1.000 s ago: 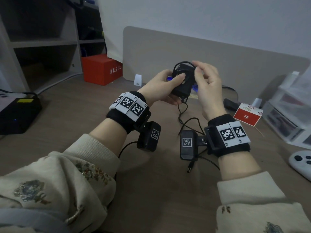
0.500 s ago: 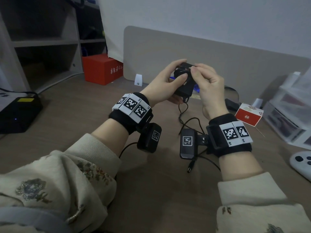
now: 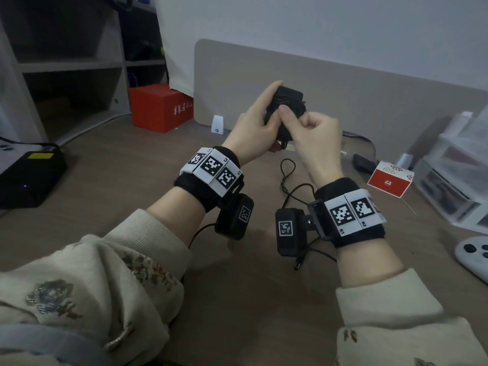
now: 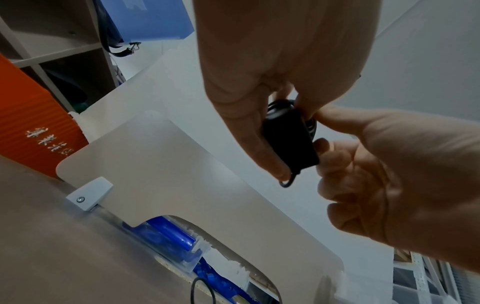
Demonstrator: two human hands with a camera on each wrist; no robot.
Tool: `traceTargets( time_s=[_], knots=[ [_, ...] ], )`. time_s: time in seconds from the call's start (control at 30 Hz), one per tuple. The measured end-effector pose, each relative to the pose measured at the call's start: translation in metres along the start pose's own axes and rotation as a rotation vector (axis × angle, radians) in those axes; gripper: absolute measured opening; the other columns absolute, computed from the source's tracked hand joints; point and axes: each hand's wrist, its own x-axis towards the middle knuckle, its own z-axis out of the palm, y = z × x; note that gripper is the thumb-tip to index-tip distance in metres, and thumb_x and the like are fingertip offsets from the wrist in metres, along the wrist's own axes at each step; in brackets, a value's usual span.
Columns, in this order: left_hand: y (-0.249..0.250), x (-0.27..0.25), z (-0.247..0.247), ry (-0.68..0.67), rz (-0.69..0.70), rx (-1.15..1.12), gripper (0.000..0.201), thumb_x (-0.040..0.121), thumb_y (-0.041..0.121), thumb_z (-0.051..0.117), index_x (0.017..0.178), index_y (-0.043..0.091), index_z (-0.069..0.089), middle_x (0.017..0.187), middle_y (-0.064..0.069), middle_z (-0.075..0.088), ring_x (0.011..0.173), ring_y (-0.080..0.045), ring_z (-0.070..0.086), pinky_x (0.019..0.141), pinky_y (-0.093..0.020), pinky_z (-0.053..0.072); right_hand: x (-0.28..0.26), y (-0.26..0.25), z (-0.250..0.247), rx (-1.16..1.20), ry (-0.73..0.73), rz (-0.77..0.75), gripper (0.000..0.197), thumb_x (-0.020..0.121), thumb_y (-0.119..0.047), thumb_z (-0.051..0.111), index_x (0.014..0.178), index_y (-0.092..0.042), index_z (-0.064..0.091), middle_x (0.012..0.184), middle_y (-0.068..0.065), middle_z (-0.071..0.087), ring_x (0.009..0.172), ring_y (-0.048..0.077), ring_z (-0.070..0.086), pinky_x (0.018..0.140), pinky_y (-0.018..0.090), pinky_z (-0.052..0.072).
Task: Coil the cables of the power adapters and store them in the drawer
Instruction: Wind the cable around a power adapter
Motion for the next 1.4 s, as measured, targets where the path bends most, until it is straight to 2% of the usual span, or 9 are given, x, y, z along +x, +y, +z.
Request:
traceTargets(
  time_s=[0.1, 0.3, 0.5, 0.67, 0.8, 0.97, 1.2, 1.3, 1.4],
  knots=[
    [-0.001, 0.000, 0.000, 0.014, 0.027, -0.002, 0.049, 0.102, 0.022, 0.046, 0.149, 0.029, 0.033, 0.095, 0.002, 0.067, 0.078, -0.013, 0.069, 0.074, -0.037, 0.061, 0.000, 0.000, 0.001, -0.055, 0.033, -0.021, 0.050, 0.079, -0.055, 0.066, 0.058, -0.011, 0.058, 0.053, -0.001, 0.058, 0.064, 0.025, 0.064, 0.070, 0.051, 0.056],
    [-0.005, 0.001, 0.000, 0.047, 0.061, 0.061, 0.049, 0.103, 0.024, 0.046, 0.149, 0.029, 0.033, 0.090, 0.011, 0.064, 0.074, 0.001, 0.062, 0.075, -0.019, 0.056, -0.003, -0.006, 0.002, -0.266, 0.071, -0.075, 0.027, 0.090, -0.043, 0.057, 0.072, -0.023, 0.060, 0.067, -0.008, 0.062, 0.079, 0.020, 0.064, 0.076, 0.044, 0.053],
    [-0.008, 0.002, 0.003, 0.075, 0.067, 0.110, 0.049, 0.101, 0.020, 0.047, 0.148, 0.029, 0.035, 0.093, 0.009, 0.066, 0.079, 0.000, 0.063, 0.077, -0.013, 0.051, -0.005, -0.010, 0.002, -0.341, 0.015, -0.127, 0.026, 0.089, -0.033, 0.053, 0.071, -0.014, 0.058, 0.067, 0.000, 0.062, 0.073, 0.026, 0.062, 0.069, 0.039, 0.051],
    [-0.011, 0.004, -0.002, 0.138, 0.028, 0.062, 0.047, 0.099, 0.020, 0.048, 0.144, 0.029, 0.039, 0.099, 0.003, 0.066, 0.087, -0.014, 0.065, 0.085, -0.038, 0.057, -0.009, -0.012, 0.007, -0.223, -0.075, -0.170, 0.029, 0.081, -0.027, 0.056, 0.067, -0.002, 0.060, 0.057, 0.008, 0.058, 0.057, 0.019, 0.051, 0.062, 0.042, 0.049],
    [-0.012, 0.007, -0.005, 0.161, 0.025, 0.069, 0.046, 0.100, 0.018, 0.047, 0.144, 0.028, 0.039, 0.105, 0.003, 0.064, 0.083, -0.012, 0.060, 0.078, -0.026, 0.052, -0.013, -0.013, 0.006, -0.121, -0.161, -0.188, 0.031, 0.078, -0.023, 0.056, 0.068, 0.006, 0.058, 0.063, 0.021, 0.058, 0.056, 0.023, 0.046, 0.058, 0.041, 0.046],
    [-0.014, 0.009, -0.005, 0.169, 0.029, 0.092, 0.045, 0.100, 0.018, 0.047, 0.142, 0.029, 0.041, 0.090, 0.007, 0.061, 0.073, -0.008, 0.055, 0.069, -0.015, 0.044, -0.014, -0.014, 0.002, -0.017, -0.209, -0.177, 0.030, 0.077, -0.017, 0.055, 0.062, 0.008, 0.049, 0.054, 0.009, 0.041, 0.055, 0.012, 0.036, 0.053, 0.028, 0.032],
    [-0.016, 0.010, -0.011, 0.214, -0.024, 0.099, 0.042, 0.096, 0.019, 0.050, 0.137, 0.027, 0.045, 0.100, 0.007, 0.064, 0.097, -0.024, 0.064, 0.093, -0.038, 0.050, -0.018, -0.020, 0.006, -0.104, -0.318, -0.231, 0.028, 0.075, -0.021, 0.058, 0.064, 0.004, 0.054, 0.053, 0.004, 0.045, 0.053, 0.007, 0.037, 0.053, 0.025, 0.033],
    [-0.010, 0.010, -0.009, 0.199, -0.025, -0.023, 0.042, 0.090, 0.029, 0.048, 0.132, 0.028, 0.046, 0.102, 0.007, 0.066, 0.091, -0.021, 0.065, 0.092, -0.045, 0.053, -0.015, -0.021, 0.004, -0.075, -0.308, -0.222, 0.027, 0.076, -0.023, 0.057, 0.065, 0.001, 0.059, 0.057, 0.012, 0.054, 0.056, 0.009, 0.044, 0.056, 0.030, 0.039],
    [-0.010, 0.007, -0.006, 0.113, -0.015, -0.086, 0.042, 0.090, 0.033, 0.049, 0.131, 0.033, 0.044, 0.102, 0.000, 0.069, 0.084, -0.022, 0.066, 0.081, -0.047, 0.056, -0.015, -0.019, 0.002, -0.020, -0.245, -0.237, 0.039, 0.086, -0.029, 0.054, 0.055, -0.006, 0.056, 0.050, 0.006, 0.054, 0.054, 0.021, 0.050, 0.060, 0.041, 0.046]
  ],
)
